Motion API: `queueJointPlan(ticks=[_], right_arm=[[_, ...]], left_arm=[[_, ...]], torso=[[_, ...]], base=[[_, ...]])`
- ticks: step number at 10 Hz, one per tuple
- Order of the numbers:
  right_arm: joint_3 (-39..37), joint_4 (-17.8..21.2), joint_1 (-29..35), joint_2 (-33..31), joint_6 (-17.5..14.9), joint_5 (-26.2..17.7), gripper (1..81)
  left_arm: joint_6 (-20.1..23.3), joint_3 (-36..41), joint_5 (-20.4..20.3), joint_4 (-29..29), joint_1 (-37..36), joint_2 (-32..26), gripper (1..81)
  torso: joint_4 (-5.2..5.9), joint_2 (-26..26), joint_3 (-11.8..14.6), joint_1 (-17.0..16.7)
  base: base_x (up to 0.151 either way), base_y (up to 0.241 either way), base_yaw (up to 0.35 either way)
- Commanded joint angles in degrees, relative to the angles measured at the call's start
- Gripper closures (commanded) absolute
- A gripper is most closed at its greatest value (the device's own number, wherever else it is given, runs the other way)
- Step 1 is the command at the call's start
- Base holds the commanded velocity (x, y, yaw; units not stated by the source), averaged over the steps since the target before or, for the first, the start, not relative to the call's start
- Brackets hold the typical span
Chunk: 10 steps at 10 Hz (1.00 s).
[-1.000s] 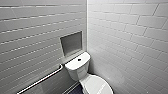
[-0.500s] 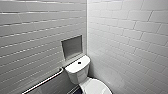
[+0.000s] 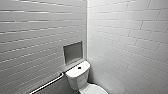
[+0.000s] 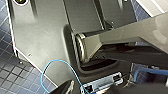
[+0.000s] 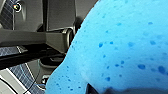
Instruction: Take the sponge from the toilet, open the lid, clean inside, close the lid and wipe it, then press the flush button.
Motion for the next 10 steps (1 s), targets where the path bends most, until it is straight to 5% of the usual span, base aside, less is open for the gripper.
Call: queueJointPlan(ticks=[1,4,5,7,8,10], right_arm=[[-0.1,-0.2,1.7,0.1,0.0,-8.1,81.1],[-2.4,3.5,3.0,1.2,-2.9,-8.8,81.1],[-3.8,8.8,3.2,2.0,-9.2,-8.6,81.1],[-5.3,26.7,3.7,2.1,-29.7,-7.6,81.1],[-4.9,32.7,4.1,1.9,-36.3,-7.2,81.1],[-5.6,34.4,5.7,2.1,-37.4,-7.8,81.1]], left_arm=[[-0.3,-0.6,3.1,-0.7,-2.6,0.5,1.0],[-3.9,-0.6,2.4,-0.7,-2.9,0.5,1.0],[-4.9,-0.6,1.2,-0.7,-2.9,0.3,1.0],[-5.7,-0.6,0.8,-0.7,-2.8,0.2,1.0],[-5.8,-0.6,0.8,-0.7,-2.9,0.1,1.0],[-5.8,-0.6,0.8,-0.6,-3.1,-0.2,1.0]], torso=[[0.00,0.0,0.0,0.0],[0.00,0.0,0.0,0.0],[0.00,0.0,0.0,0.0],[0.00,0.0,0.0,0.0],[0.00,0.0,0.0,0.0],[0.00,0.0,0.0,0.0]], base=[[0.000,0.000,0.000],[0.000,0.000,0.000],[0.000,0.000,0.000],[0.000,0.000,0.000],[0.000,0.000,0.000],[0.000,0.000,0.000]])
